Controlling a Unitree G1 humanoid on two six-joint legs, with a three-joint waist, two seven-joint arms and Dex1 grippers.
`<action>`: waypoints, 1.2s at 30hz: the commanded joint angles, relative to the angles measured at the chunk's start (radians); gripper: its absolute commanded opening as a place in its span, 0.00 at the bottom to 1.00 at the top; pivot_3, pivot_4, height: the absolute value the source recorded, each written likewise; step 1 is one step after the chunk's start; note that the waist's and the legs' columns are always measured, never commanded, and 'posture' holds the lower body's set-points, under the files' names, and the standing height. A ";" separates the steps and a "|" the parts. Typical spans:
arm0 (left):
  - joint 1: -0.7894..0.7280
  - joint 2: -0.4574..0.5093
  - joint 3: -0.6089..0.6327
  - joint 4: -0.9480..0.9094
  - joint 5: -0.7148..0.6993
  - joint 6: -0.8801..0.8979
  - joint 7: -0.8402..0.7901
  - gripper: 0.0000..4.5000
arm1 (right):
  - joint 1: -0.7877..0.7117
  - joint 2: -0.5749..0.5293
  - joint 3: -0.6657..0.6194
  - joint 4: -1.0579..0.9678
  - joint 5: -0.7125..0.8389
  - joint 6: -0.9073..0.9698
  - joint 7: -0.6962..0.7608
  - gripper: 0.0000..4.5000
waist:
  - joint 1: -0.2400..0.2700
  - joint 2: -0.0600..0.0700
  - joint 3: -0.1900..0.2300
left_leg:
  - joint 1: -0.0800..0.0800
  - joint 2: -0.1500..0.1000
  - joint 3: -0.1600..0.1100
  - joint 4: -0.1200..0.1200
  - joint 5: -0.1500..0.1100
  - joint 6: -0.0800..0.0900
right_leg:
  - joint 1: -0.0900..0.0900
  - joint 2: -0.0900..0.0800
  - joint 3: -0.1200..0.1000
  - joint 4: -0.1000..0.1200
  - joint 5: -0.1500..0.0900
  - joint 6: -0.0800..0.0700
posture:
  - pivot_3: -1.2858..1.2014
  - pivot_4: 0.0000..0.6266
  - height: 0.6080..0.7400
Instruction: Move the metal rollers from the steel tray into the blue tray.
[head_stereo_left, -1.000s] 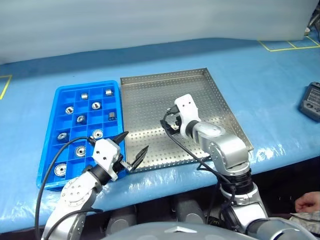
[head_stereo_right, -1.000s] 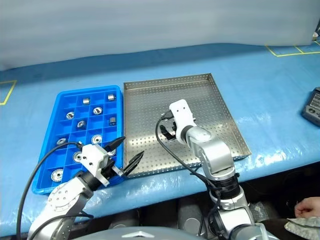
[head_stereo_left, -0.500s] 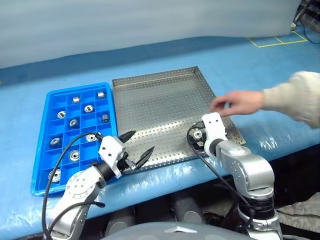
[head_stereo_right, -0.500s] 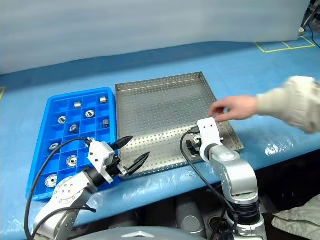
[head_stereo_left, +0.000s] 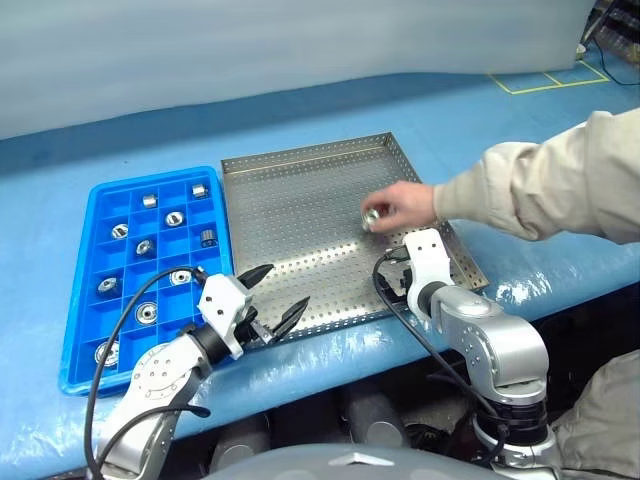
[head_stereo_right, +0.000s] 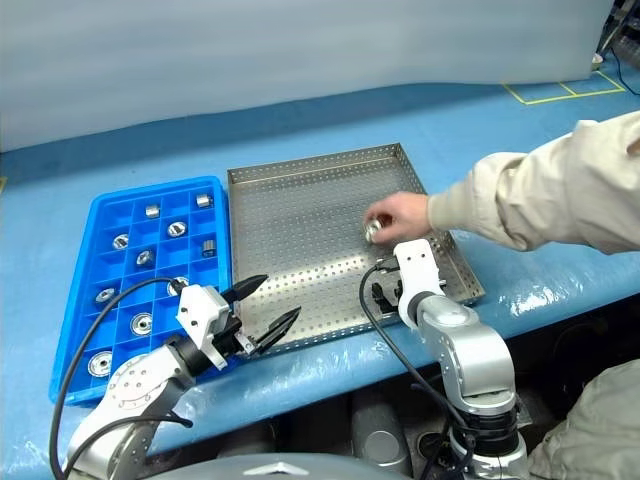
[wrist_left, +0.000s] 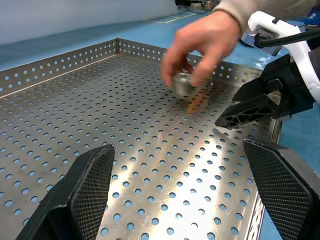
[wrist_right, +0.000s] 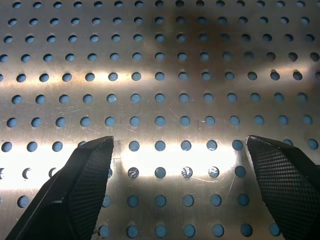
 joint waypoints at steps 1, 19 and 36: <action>0.004 0.006 0.015 -0.005 -0.005 -0.020 0.001 1.00 | -0.005 0.004 0.003 -0.008 0.003 -0.007 -0.005 1.00 | 0.000 0.000 0.000 | 0.000 0.000 0.000 0.000 0.000 0.000 | 0.000 0.000 0.000 0.000 0.000 0.000 | 0.45 0.24 1.00; 0.018 -0.001 0.013 -0.022 -0.005 -0.017 0.017 1.00 | -0.096 0.076 0.020 0.085 -0.004 -0.190 -0.029 1.00 | 0.011 0.000 0.000 | 0.000 0.000 0.000 0.000 0.000 0.000 | 0.000 0.000 0.000 0.000 0.000 0.000 | 0.47 0.24 1.00; 0.024 -0.002 0.004 -0.042 -0.002 -0.013 0.045 1.00 | -0.246 0.181 -0.016 0.394 -0.057 -0.482 -0.138 1.00 | 0.030 0.000 0.000 | 0.000 0.000 0.000 -0.001 0.000 0.000 | 0.000 0.000 0.001 0.000 0.000 0.000 | 0.49 0.24 1.00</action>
